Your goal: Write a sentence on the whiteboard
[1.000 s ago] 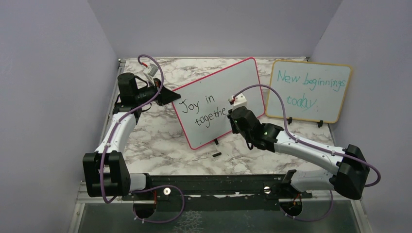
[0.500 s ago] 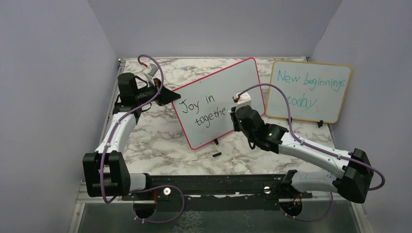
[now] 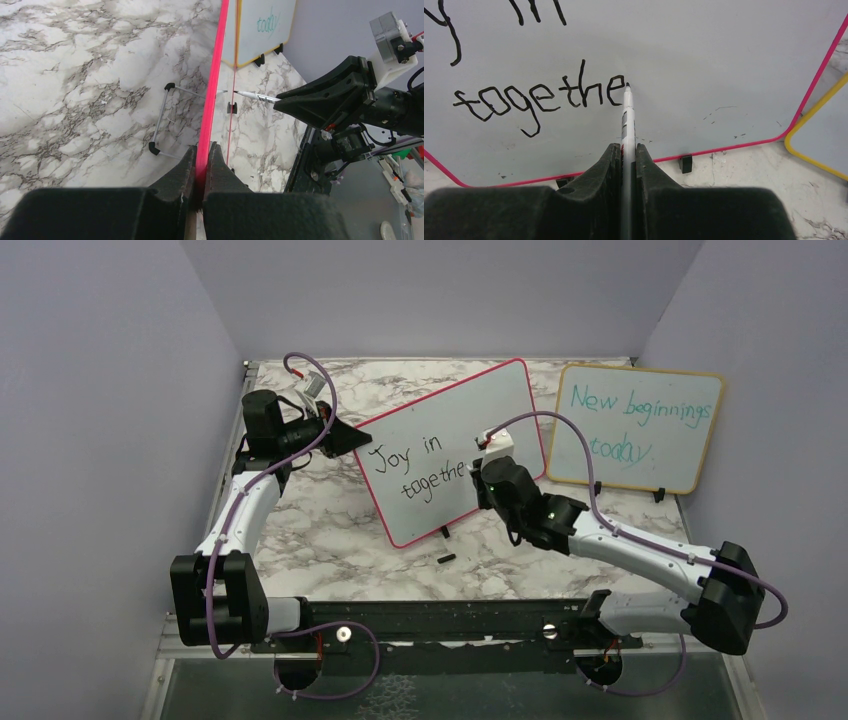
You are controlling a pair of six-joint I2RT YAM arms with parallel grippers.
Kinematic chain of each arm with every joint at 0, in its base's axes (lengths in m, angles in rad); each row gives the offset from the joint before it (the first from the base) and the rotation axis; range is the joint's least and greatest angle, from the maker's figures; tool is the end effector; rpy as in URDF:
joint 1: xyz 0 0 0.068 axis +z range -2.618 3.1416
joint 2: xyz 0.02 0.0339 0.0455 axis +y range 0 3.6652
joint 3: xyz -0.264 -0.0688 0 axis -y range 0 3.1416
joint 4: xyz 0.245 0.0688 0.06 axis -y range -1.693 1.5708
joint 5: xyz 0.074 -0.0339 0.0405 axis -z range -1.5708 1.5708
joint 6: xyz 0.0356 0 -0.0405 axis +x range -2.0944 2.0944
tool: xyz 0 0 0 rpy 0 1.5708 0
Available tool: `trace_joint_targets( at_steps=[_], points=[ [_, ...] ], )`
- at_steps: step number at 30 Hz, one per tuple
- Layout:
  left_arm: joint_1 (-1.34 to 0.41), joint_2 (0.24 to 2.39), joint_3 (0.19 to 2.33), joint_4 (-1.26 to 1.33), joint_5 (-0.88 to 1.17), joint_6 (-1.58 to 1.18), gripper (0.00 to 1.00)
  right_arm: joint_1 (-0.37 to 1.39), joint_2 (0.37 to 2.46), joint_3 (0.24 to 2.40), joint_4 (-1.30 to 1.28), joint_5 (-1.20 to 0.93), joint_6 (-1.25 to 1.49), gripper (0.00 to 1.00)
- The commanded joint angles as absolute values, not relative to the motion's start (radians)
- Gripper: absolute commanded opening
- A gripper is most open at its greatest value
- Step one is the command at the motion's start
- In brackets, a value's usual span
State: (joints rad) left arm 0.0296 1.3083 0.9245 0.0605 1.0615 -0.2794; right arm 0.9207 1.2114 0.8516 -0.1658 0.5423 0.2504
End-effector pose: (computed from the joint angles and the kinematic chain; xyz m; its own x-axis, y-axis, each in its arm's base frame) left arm 0.2886 -0.0226 0.3033 -0.5295 -0.1502 -0.8349 0.6940 0.4894 -0.5281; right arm 0.1768 0.2022 0.2781 -0.3962 -0.1704 -0.9022 -0.3235 0.9455 -0.0365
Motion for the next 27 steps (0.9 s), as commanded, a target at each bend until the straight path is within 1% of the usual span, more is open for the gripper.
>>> trace_joint_targets(
  at_steps=[1,15,27],
  points=[
    [0.02,1.341,0.907,-0.026,0.937,-0.169,0.0,0.911,1.22,0.866,-0.12,0.584,0.241,0.0],
    [0.02,1.343,0.908,-0.026,0.939,-0.169,0.0,0.901,1.238,0.863,-0.105,0.57,0.242,0.0],
    [0.02,1.343,0.908,-0.026,0.94,-0.169,0.0,0.9,1.235,0.84,-0.194,0.56,0.282,0.0]
  ],
)
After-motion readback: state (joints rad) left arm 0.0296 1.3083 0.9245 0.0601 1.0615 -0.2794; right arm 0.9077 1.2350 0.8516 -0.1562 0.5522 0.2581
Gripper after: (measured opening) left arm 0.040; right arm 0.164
